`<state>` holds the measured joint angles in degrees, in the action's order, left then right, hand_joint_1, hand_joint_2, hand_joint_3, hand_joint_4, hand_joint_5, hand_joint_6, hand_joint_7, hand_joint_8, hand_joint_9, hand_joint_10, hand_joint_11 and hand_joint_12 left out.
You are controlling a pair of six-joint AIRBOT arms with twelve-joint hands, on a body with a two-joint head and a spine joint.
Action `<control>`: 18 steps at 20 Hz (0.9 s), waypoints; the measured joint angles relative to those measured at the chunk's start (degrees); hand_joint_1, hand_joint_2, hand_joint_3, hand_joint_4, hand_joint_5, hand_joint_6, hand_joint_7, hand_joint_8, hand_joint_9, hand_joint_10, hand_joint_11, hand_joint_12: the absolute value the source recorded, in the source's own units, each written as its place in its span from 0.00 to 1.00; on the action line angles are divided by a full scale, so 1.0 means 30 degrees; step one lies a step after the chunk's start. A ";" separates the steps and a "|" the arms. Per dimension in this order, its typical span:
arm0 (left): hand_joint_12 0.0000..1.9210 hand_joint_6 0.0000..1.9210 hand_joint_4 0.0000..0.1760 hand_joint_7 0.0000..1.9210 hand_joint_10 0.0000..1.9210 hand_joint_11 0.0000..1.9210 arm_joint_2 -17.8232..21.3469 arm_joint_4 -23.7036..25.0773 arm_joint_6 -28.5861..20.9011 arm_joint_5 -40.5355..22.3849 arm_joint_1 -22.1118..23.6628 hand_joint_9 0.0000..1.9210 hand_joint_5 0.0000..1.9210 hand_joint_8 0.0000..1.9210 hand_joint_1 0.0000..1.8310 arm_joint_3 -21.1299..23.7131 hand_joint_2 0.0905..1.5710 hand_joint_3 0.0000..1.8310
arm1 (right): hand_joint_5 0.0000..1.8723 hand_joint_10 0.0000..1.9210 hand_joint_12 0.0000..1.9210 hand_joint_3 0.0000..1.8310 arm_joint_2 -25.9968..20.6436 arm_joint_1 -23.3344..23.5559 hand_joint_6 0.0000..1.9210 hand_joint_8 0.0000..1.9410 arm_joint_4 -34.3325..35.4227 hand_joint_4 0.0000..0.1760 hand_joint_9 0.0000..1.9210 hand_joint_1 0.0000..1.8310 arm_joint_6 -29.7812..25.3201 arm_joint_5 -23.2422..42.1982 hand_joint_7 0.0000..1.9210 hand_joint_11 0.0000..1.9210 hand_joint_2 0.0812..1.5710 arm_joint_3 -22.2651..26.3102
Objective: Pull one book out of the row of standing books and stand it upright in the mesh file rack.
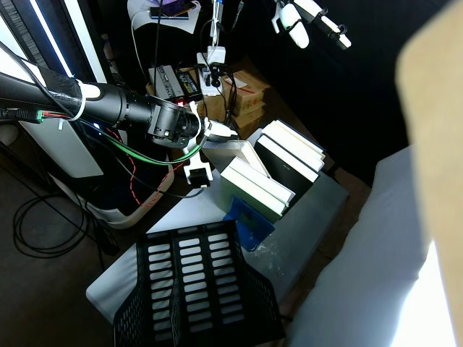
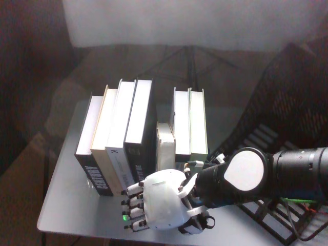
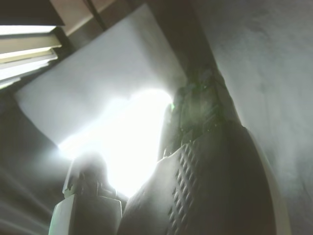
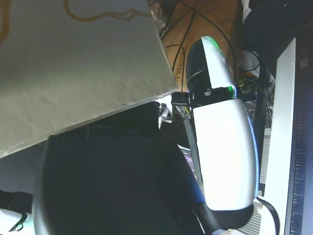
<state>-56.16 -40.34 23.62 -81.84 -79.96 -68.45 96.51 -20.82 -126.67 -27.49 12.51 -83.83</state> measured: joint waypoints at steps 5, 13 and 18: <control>0.04 0.00 0.37 0.00 0.00 0.00 0.0000 0.0022 -0.0022 -0.0022 0.0036 0.00 0.03 0.00 0.11 -0.0036 0.88 0.00 | 0.11 0.00 0.36 0.00 -0.0029 0.0000 0.00 0.00 0.0015 0.00 0.07 0.53 -0.0029 0.0007 0.08 0.00 0.70 0.0066; 0.19 0.00 0.39 0.00 0.00 0.00 0.0000 0.0022 -0.0015 -0.0044 0.0036 0.00 0.02 0.00 0.12 -0.0036 0.88 0.00 | 0.00 0.00 0.00 0.00 -0.1129 0.0423 0.00 0.00 0.0313 0.00 0.00 0.40 -0.0277 0.0568 0.00 0.00 0.58 0.0954; 0.16 0.00 0.35 0.00 0.00 0.00 0.0000 -0.0051 -0.0015 -0.0087 0.0036 0.00 0.02 0.00 0.11 -0.0036 0.88 0.00 | 0.00 0.00 0.00 0.00 -0.1836 0.0772 0.00 0.00 0.1319 0.00 0.00 0.45 -0.0270 0.0867 0.00 0.00 0.56 0.1486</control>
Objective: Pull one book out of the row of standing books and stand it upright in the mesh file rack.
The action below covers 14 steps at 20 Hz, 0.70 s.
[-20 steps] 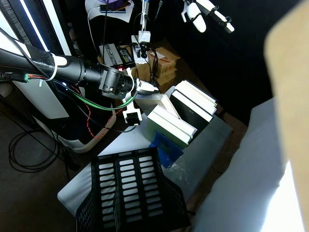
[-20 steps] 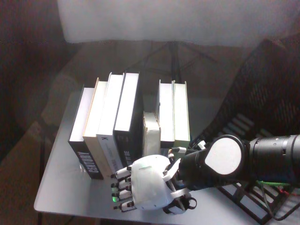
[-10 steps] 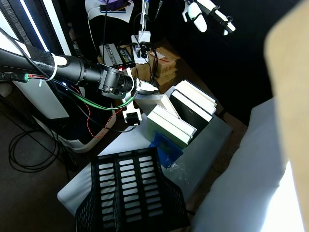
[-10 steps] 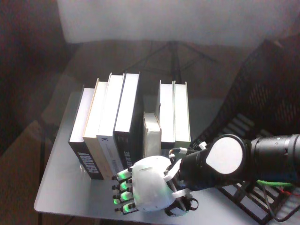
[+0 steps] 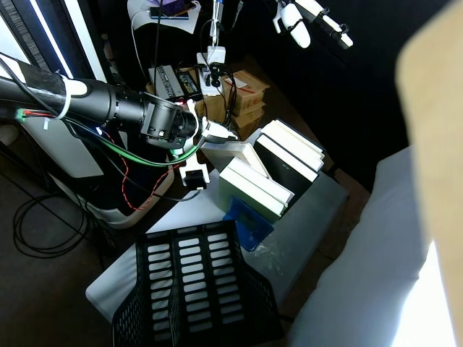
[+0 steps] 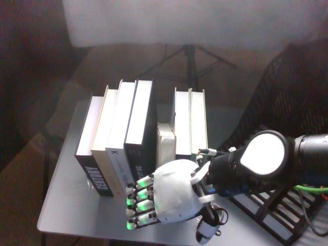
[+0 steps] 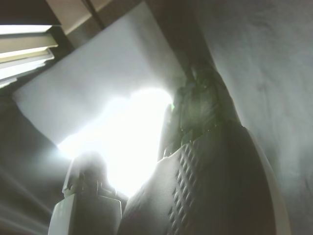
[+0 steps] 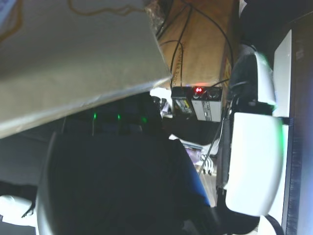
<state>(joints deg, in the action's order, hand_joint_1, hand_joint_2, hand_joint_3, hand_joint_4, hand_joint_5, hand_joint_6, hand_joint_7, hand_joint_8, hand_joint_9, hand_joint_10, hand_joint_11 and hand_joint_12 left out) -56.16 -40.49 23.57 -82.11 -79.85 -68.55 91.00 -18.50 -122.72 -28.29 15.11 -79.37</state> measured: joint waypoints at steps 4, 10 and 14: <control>0.00 0.00 0.35 0.00 0.00 0.00 0.0000 0.0000 0.0000 -0.0051 0.0000 0.00 0.02 0.00 0.11 0.0022 0.88 0.00 | 0.00 0.00 0.00 0.00 -0.0175 0.0073 0.00 0.00 0.0328 0.00 0.00 0.43 0.0080 0.0087 0.00 0.00 0.58 0.0131; 0.00 0.00 0.31 0.00 0.00 0.00 0.0000 -0.0080 0.0007 -0.0066 0.0000 0.00 0.03 0.00 0.13 0.0015 0.88 0.00 | 0.00 0.00 0.00 0.00 -0.0182 0.0073 0.00 0.00 0.0350 0.00 0.00 0.46 0.0153 0.0080 0.00 0.00 0.55 0.0087; 0.00 0.00 0.35 0.00 0.00 0.00 0.0000 -0.0080 0.0000 -0.0073 0.0000 0.00 0.03 0.00 0.12 0.0015 0.88 0.00 | 0.00 0.00 0.00 0.00 -0.0175 0.0080 0.00 0.00 0.0350 0.00 0.00 0.45 0.0240 0.0058 0.00 0.00 0.57 -0.0022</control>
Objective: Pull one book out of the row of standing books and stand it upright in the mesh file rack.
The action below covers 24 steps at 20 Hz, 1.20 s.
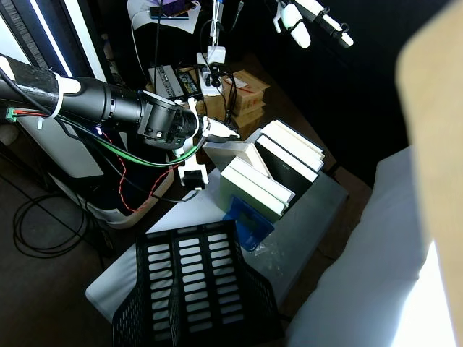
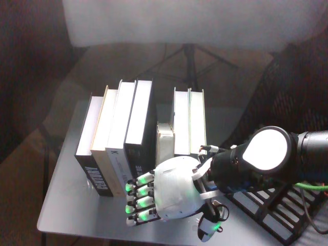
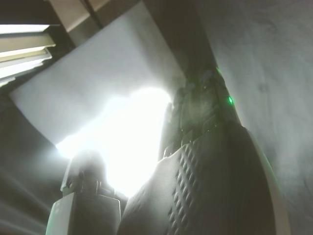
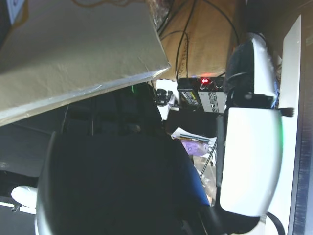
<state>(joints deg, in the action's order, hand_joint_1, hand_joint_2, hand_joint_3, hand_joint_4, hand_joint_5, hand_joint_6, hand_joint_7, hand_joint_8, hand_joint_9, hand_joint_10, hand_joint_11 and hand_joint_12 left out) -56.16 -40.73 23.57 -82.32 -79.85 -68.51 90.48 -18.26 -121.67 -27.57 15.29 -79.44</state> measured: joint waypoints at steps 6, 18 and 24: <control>0.00 0.00 0.32 0.00 0.00 0.00 0.0000 -0.0007 0.0007 0.0000 0.0000 0.00 0.02 0.00 0.12 0.0000 0.88 0.00 | 0.00 0.00 0.00 0.00 0.0000 0.0000 0.00 0.00 0.0000 0.00 0.00 0.44 0.0000 -0.0044 0.00 0.00 0.56 0.0000; 0.00 0.00 0.35 0.00 0.00 0.00 0.0000 -0.0007 0.0000 0.0000 0.0000 0.00 0.03 0.00 0.11 0.0000 0.88 0.00 | 0.10 0.04 0.16 0.00 0.0080 -0.0007 0.02 0.01 0.0036 0.00 0.10 0.54 0.0073 -0.0117 0.11 0.00 0.61 -0.0321; 0.00 0.00 0.42 0.00 0.00 0.00 0.0000 -0.0007 0.0000 0.0000 0.0000 0.00 0.02 0.00 0.09 0.0000 0.88 0.00 | 0.05 0.02 0.08 0.00 0.0102 -0.0007 0.00 0.00 0.0087 0.00 0.04 0.52 0.0197 -0.0138 0.04 0.00 0.58 -0.0328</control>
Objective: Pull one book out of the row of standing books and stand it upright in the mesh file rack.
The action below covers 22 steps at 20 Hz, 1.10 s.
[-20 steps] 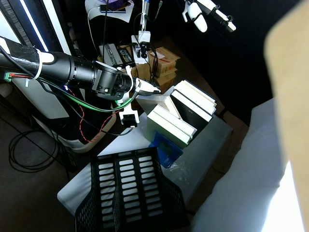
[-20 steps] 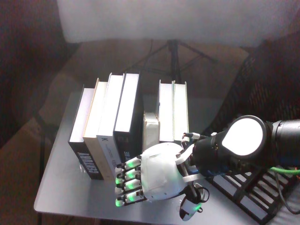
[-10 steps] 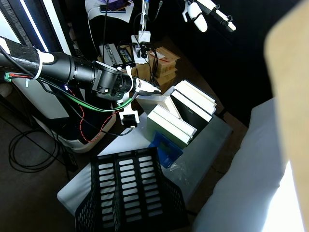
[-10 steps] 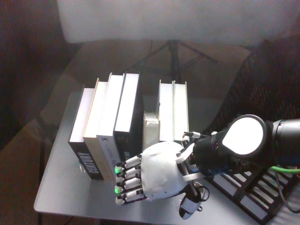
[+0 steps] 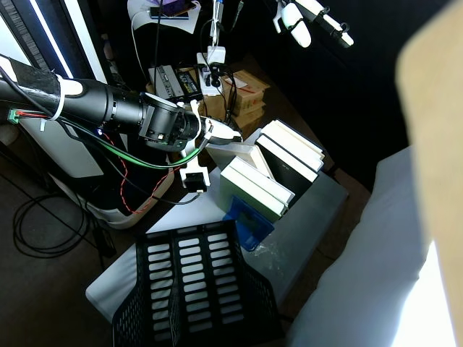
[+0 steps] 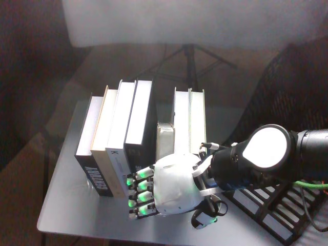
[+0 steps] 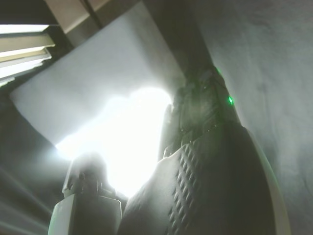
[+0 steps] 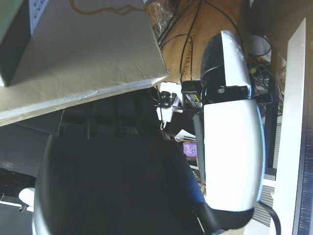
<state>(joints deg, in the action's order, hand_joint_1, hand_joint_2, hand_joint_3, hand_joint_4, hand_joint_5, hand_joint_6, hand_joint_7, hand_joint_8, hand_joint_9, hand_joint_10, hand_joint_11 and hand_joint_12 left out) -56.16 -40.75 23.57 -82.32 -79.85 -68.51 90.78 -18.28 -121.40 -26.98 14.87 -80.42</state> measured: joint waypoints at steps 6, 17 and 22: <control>0.00 0.00 0.32 0.00 0.00 0.00 0.0000 -0.0007 0.0000 0.0000 0.0000 0.00 0.03 0.00 0.11 0.0007 0.88 0.00 | 0.01 0.00 0.00 0.00 0.0022 0.0087 0.00 0.00 -0.0488 0.00 0.00 0.50 0.0146 -0.0160 0.00 0.00 0.56 -0.0444; 0.00 0.00 0.30 0.00 0.00 0.00 0.0000 -0.0007 0.0000 -0.0007 0.0000 0.00 0.03 0.00 0.11 0.0000 0.89 0.00 | 0.00 0.00 0.00 0.00 0.0022 0.0087 0.00 0.00 -0.0918 0.00 0.00 0.45 0.0146 -0.0146 0.00 0.00 0.53 -0.0444; 0.00 0.00 0.34 0.00 0.00 0.00 0.0000 -0.0007 0.0000 -0.0007 0.0000 0.00 0.03 0.00 0.11 0.0007 0.89 0.00 | 0.00 0.00 0.00 0.00 0.0022 0.0087 0.00 0.00 -0.0918 0.00 0.00 0.45 0.0146 -0.0146 0.00 0.00 0.53 -0.0444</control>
<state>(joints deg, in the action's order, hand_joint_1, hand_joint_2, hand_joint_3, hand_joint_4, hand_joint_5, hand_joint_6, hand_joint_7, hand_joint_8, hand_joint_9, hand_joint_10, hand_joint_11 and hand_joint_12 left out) -56.16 -40.77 23.57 -82.35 -79.85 -68.49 90.85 -18.02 -124.16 -26.55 14.44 -81.76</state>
